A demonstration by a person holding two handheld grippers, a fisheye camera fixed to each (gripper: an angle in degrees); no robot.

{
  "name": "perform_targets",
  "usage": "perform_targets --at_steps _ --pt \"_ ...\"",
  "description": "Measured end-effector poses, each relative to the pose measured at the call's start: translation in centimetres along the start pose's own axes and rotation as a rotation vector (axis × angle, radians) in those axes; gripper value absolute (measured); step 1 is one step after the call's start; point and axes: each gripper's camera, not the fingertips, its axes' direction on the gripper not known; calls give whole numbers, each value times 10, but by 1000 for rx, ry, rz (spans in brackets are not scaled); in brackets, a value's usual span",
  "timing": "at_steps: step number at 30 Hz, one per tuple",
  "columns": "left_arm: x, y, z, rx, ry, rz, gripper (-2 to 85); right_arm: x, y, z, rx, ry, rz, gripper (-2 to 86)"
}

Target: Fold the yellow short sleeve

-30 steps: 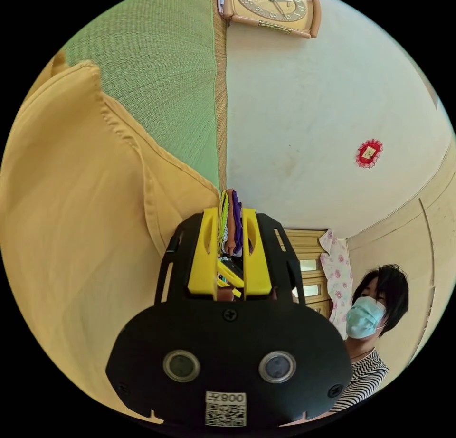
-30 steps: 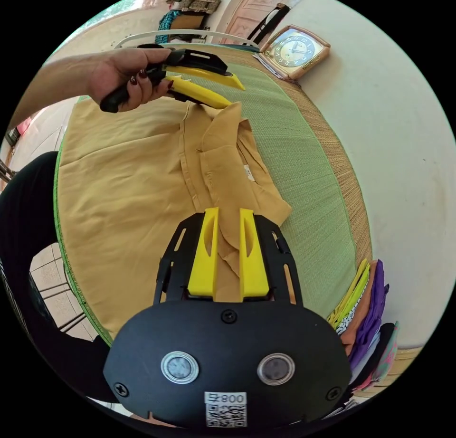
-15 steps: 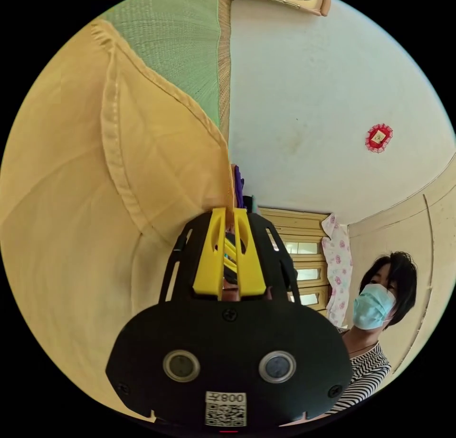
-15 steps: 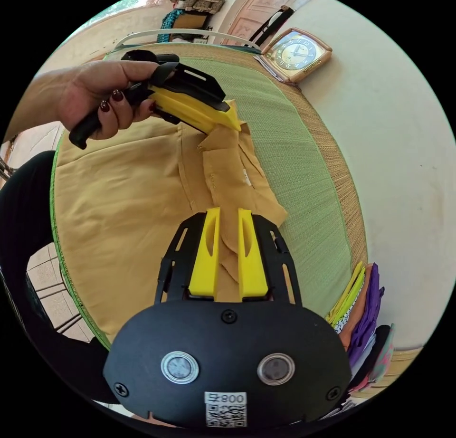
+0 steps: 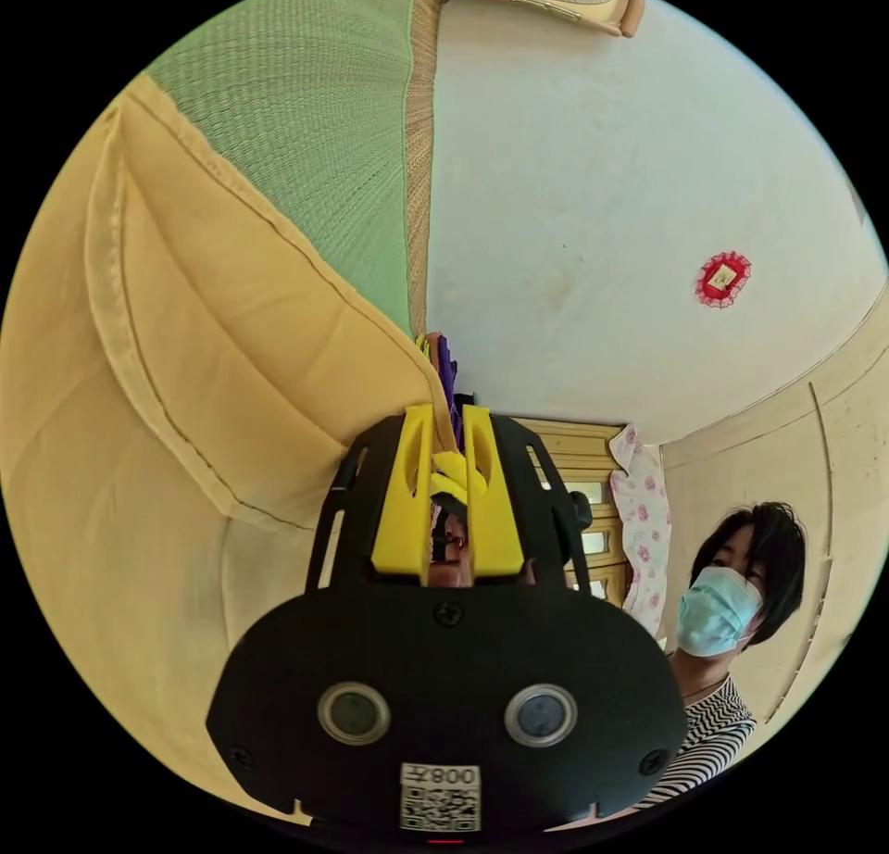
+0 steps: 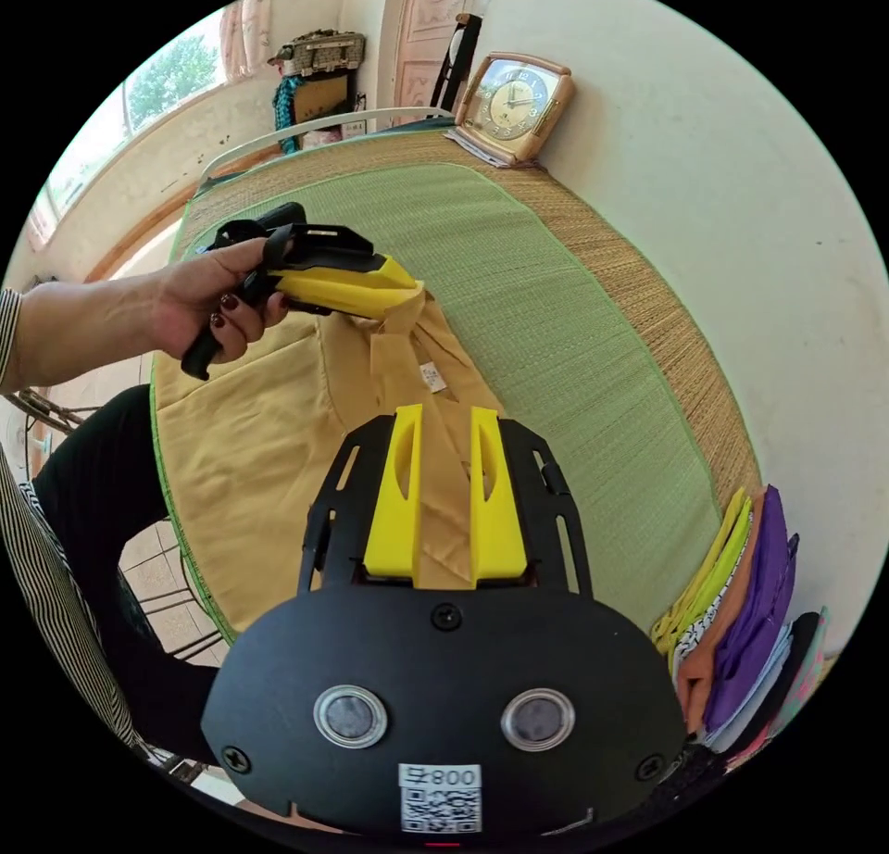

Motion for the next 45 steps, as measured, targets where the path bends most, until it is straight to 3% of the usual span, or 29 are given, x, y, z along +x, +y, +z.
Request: perform_targets --at_steps 7,16,20,25,32,45 --pt "2 4 -2 6 15 8 53 -22 15 31 -98 84 -61 86" --pt "8 12 -4 3 15 27 51 41 -7 15 -60 263 18 30" --pt "17 26 -23 11 -19 62 57 80 -9 -1 -39 180 121 47" --pt "26 59 -74 100 -189 90 69 80 33 -17 33 19 219 61" --pt "9 78 -102 130 -314 18 76 60 94 -6 -40 -68 277 66" --pt "6 81 -98 106 -187 8 13 40 120 10 -129 22 125 78"
